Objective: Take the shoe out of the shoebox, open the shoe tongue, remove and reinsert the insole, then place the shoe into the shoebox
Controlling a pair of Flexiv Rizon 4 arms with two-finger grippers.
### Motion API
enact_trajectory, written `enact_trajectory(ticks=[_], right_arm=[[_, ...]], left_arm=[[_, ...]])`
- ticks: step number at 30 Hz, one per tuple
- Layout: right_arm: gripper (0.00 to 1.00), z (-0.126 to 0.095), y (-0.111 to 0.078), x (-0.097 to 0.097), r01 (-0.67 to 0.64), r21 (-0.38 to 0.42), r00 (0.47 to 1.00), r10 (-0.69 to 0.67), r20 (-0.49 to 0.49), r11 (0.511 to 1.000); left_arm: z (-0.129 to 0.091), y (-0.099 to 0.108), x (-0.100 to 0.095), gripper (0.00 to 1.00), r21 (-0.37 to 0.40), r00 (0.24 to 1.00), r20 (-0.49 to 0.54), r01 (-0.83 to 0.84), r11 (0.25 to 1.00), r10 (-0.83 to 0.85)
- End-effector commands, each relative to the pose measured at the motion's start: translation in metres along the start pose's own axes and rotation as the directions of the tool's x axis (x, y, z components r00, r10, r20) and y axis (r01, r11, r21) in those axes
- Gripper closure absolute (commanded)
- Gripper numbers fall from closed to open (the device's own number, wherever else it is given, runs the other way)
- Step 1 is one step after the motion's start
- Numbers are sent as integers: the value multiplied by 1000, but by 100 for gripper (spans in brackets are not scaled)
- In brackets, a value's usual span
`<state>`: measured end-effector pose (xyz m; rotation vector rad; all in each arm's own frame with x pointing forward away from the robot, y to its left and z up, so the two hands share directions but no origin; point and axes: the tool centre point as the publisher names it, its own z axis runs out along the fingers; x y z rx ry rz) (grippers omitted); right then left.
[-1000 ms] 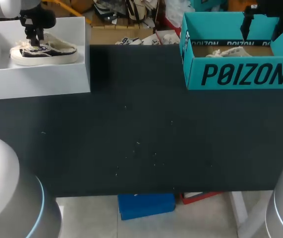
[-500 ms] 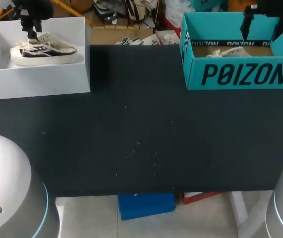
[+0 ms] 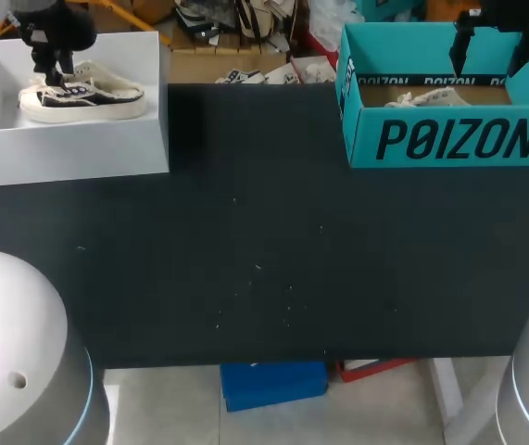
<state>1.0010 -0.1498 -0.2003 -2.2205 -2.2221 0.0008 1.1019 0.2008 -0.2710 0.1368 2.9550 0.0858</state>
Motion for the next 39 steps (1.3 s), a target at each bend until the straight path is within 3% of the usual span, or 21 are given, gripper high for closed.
enact_trajectory(ticks=[1, 13, 18, 39], right_arm=[[0, 0, 0, 0, 0, 0, 1000, 0, 0, 1000], [0, 0, 0, 0, 0, 0, 1000, 0, 0, 1000], [0, 0, 0, 0, 0, 0, 1000, 0, 0, 1000], [0, 0, 0, 0, 0, 0, 1000, 0, 0, 1000]], left_arm=[[1, -1, 1, 51, -2, 1000, 15, -2, 1000, 2], [23, 9, -41, 43, -17, 1000, 19, -8, 1000, 8], [36, 12, -55, 44, -21, 1000, 7, -4, 1000, 4], [92, 14, -67, 51, -34, 998, -53, 37, 999, -39]])
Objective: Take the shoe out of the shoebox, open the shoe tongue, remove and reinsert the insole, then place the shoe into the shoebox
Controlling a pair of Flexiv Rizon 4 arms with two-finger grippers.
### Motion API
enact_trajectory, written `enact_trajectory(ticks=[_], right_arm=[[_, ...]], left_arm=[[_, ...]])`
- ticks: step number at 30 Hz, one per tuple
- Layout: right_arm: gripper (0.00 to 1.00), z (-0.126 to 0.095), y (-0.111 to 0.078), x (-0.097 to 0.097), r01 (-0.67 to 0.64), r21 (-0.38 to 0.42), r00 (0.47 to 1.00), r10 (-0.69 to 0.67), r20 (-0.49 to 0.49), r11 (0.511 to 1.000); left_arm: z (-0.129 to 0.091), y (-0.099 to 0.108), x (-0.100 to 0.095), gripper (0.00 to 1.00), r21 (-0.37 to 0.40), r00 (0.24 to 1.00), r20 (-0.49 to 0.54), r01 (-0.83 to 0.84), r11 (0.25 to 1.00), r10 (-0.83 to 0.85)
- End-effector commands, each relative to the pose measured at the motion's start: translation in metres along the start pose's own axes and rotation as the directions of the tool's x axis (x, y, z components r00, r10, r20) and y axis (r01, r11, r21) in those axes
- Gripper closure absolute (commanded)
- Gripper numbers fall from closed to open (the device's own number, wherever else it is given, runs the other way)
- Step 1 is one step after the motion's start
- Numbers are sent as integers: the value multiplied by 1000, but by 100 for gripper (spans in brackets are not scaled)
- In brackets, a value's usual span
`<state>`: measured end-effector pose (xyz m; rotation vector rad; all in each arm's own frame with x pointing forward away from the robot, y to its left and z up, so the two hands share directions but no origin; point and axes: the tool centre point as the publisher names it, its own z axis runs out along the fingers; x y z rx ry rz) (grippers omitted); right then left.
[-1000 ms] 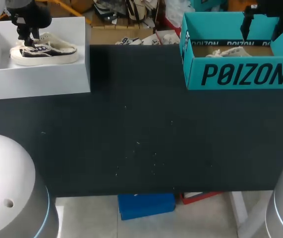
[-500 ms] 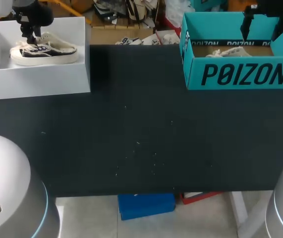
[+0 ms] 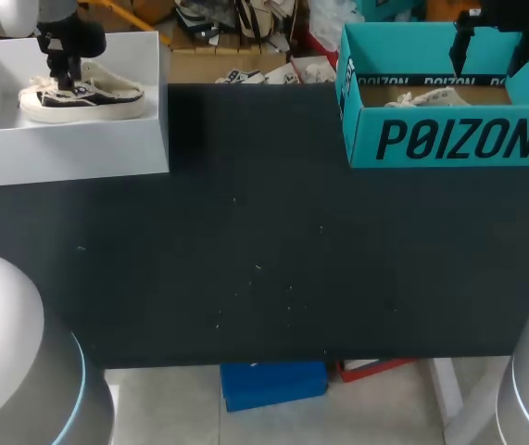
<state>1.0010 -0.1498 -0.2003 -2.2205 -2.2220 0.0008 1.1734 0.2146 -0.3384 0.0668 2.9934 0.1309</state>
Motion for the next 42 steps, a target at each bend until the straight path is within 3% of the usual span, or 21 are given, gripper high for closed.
enact_trajectory(ticks=[1, 17, 34, 39, 42], right_arm=[[0, 0, 0, 0, 0, 0, 1000, 0, 0, 1000], [0, 0, 0, 0, 0, 0, 1000, 0, 0, 1000], [0, 0, 0, 0, 0, 0, 1000, 0, 0, 1000], [0, 0, 0, 0, 0, 0, 1000, 0, 0, 1000], [0, 0, 0, 0, 0, 0, 1000, 0, 0, 1000]], left_arm=[[13, -2, -12, 51, -1, 1000, -13, -7, 1000, 6], [47, -8, -12, 52, -11, 998, -59, -3, 1000, 2], [65, -9, -13, 55, -38, 997, -78, -7, 999, 4], [71, -10, -13, 60, -49, 996, -87, -4, 999, 0], [75, -11, -14, 78, -61, 996, -92, -3, 998, -3]])
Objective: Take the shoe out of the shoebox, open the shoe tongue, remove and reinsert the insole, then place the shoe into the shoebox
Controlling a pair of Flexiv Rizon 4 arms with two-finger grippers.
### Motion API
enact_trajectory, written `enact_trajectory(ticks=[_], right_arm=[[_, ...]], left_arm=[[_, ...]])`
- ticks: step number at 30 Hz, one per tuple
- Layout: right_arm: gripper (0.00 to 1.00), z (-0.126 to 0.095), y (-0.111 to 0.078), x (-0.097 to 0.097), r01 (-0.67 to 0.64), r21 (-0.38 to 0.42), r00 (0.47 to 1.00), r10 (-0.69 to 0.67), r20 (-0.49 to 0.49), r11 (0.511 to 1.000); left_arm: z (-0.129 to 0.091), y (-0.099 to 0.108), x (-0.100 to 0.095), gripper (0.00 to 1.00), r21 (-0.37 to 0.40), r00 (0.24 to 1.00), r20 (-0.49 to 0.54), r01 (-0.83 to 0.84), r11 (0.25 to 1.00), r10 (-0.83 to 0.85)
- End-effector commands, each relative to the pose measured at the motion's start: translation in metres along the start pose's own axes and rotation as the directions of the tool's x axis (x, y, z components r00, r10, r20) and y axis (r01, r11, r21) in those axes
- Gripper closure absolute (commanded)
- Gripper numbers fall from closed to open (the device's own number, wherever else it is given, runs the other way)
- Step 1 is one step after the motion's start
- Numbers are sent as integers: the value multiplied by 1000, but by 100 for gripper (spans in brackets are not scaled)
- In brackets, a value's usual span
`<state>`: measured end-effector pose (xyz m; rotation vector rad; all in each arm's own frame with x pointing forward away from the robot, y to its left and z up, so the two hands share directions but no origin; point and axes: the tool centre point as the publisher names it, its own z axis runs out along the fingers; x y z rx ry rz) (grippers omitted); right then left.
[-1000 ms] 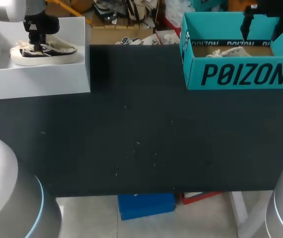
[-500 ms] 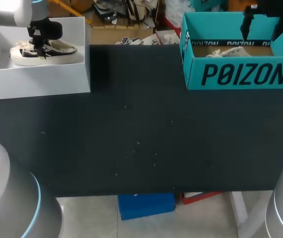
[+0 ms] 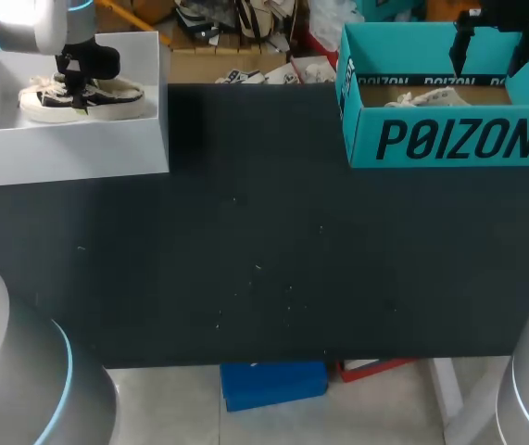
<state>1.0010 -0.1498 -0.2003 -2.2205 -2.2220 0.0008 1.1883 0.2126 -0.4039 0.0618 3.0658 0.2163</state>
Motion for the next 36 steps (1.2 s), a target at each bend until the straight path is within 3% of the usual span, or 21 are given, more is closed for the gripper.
enact_trajectory(ticks=[1, 2, 7, 15, 28, 36], right_arm=[[0, 0, 0, 0, 0, 0, 1000, 0, 0, 1000], [0, 0, 0, 0, 0, 0, 1000, 0, 0, 1000], [0, 0, 0, 0, 0, 0, 1000, 0, 0, 1000], [0, 0, 0, 0, 0, 0, 1000, 0, 0, 1000], [0, 0, 0, 0, 0, 0, 1000, 0, 0, 1000], [0, 0, 0, 0, 0, 0, 1000, 0, 0, 1000]], left_arm=[[9, -5, -10, 94, -12, 1000, -15, 4, 1000, -5], [11, -5, -11, 100, -15, 1000, -16, 7, 1000, -8], [15, -8, -15, 100, -17, 1000, -23, 18, 1000, -19], [2, -14, -19, 100, 0, 1000, 4, 8, 1000, -8], [-52, -16, -21, 100, 15, 996, 86, -19, 1000, 18], [-92, -23, -8, 100, 8, 993, 115, -26, 1000, 25]])
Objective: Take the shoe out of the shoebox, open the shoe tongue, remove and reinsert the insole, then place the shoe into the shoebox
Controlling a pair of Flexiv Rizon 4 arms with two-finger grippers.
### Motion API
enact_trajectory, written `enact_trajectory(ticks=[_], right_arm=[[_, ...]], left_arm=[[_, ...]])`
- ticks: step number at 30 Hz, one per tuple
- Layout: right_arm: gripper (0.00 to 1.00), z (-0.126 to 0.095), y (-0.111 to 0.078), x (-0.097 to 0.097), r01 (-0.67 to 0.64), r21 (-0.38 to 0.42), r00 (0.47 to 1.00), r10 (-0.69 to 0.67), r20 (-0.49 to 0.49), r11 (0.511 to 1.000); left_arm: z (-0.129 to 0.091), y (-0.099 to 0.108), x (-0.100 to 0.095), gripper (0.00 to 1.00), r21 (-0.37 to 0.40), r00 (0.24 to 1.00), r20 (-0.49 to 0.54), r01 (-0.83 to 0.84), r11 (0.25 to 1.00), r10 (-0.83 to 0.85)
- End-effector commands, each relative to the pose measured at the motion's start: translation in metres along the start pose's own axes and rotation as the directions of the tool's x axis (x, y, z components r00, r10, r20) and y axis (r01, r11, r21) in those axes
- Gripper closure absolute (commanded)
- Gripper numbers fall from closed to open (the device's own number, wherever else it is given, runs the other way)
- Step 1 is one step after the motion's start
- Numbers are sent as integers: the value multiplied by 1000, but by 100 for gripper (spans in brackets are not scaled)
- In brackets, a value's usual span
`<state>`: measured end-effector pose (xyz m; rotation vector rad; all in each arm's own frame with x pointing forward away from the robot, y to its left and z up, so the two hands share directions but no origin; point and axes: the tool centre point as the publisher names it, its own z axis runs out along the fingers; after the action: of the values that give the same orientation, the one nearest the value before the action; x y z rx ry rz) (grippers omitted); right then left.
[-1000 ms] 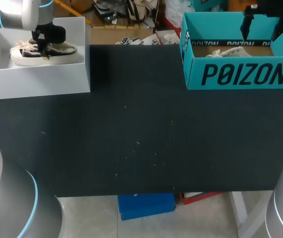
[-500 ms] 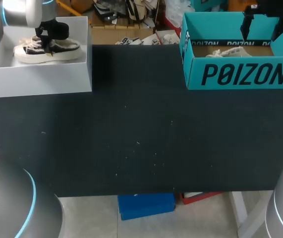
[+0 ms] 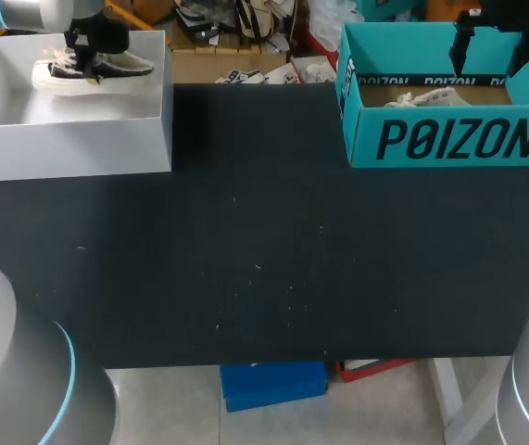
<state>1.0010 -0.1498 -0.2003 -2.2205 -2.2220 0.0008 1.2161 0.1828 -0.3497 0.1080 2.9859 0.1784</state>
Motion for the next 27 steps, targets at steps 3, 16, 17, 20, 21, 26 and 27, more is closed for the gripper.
enact_trajectory(ticks=[3, 16, 17, 20, 21, 26, 27], right_arm=[[0, 0, 0, 0, 0, 0, 1000, 0, 0, 1000], [0, 0, 0, 0, 0, 0, 1000, 0, 0, 1000], [0, 0, 0, 0, 0, 0, 1000, 0, 0, 1000], [0, 0, 0, 0, 0, 0, 1000, 0, 0, 1000], [0, 0, 0, 0, 0, 0, 1000, 0, 0, 1000], [0, 0, 0, 0, 0, 0, 1000, 0, 0, 1000], [0, 0, 0, 0, 0, 0, 1000, 0, 0, 1000]], left_arm=[[-54, -10, 27, 100, -21, 999, 51, 2, 1000, -1], [-169, -65, 67, 100, -46, 970, 223, 114, 992, -101], [-178, -72, 72, 100, -39, 965, 239, 119, 992, -107], [-203, -92, 89, 100, -36, 953, 281, 126, 991, -111], [-211, -98, 95, 100, -26, 949, 294, 127, 992, -114], [-238, -114, 113, 100, -9, 935, 331, 136, 991, -125], [-244, -116, 116, 100, 0, 934, 336, 130, 991, -123]])
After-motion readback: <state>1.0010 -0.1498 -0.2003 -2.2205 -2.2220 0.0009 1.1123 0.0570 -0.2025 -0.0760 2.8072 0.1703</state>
